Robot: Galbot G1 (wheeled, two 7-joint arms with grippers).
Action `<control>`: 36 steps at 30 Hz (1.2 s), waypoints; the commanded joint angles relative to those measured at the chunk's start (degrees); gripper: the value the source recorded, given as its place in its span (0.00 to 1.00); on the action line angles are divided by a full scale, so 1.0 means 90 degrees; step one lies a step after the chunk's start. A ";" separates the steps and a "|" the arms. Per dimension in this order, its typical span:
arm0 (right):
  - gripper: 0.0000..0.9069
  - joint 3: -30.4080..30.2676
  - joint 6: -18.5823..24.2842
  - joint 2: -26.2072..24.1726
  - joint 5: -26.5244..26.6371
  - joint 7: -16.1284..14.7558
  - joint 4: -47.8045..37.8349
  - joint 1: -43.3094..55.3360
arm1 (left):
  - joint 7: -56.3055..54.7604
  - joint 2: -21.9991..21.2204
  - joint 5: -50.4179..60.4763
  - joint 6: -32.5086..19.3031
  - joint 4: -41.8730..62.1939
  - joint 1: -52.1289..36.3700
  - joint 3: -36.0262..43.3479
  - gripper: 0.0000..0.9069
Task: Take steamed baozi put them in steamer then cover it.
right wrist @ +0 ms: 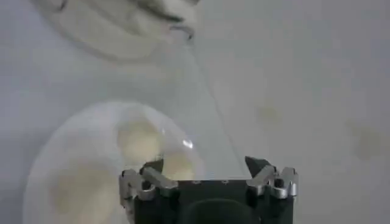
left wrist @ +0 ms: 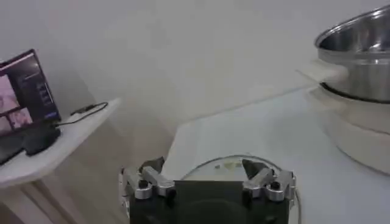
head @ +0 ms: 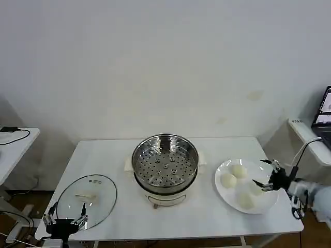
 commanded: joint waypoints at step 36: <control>1.00 -0.7179 0.0635 0.1899 -0.0892 -0.2199 -0.5297 0.6685 | 0.0307 -0.0012 0.0208 0.0489 -0.0035 -0.0427 -0.0191 1.00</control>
